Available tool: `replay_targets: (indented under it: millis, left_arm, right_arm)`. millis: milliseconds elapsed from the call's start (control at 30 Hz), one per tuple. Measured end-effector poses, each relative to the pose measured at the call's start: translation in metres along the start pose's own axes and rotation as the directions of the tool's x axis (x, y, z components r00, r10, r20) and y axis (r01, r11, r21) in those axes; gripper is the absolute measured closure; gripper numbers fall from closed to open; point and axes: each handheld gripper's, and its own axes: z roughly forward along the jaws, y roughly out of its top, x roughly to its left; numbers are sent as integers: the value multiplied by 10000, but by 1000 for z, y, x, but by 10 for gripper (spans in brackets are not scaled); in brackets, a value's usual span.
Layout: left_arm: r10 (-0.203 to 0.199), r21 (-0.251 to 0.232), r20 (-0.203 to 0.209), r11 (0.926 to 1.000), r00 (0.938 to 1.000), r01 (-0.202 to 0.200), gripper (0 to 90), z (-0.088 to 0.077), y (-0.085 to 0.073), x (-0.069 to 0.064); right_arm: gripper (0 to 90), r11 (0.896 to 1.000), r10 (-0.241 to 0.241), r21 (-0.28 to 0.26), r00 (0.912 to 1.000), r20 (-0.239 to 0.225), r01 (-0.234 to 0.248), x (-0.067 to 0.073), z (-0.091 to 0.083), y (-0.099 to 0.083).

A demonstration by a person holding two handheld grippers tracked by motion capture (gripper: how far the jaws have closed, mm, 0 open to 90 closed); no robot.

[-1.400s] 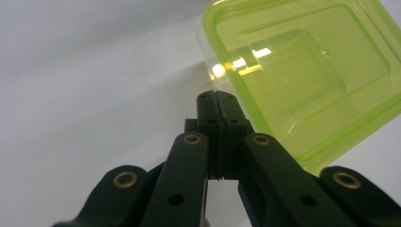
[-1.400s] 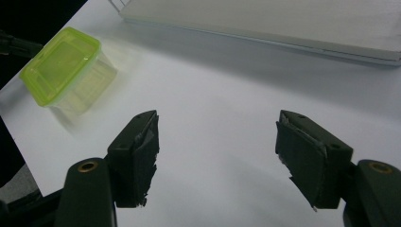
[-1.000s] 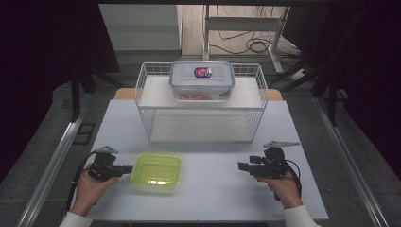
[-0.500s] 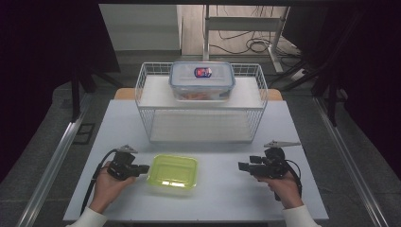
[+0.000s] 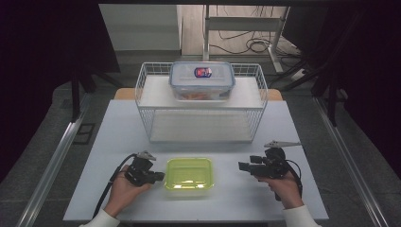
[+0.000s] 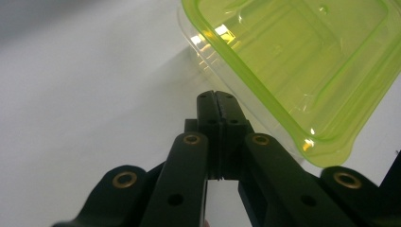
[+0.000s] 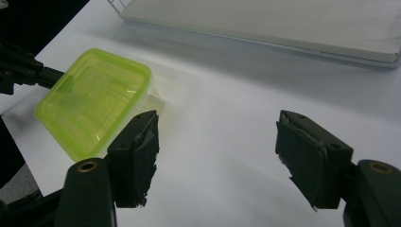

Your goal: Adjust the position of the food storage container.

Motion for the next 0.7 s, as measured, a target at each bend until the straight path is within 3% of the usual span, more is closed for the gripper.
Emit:
replay_targets:
  millis: [400,567,700]
  left_arm:
    - [149,-9,111,9999,9998,-149,900,13,12,-8]
    - [-119,-562,68,9983,9999,123,875,0,7,-3]
    - [-381,-1268,-156,9913,9992,358,741,-15,3,-3]
  right_arm:
    - [305,9999,-52,96,10000,20,51,0,2,-1]
    - [305,9998,-122,130,9999,-31,122,3,3,-1]
    - [304,9997,-158,175,9998,-95,160,4,5,-1]
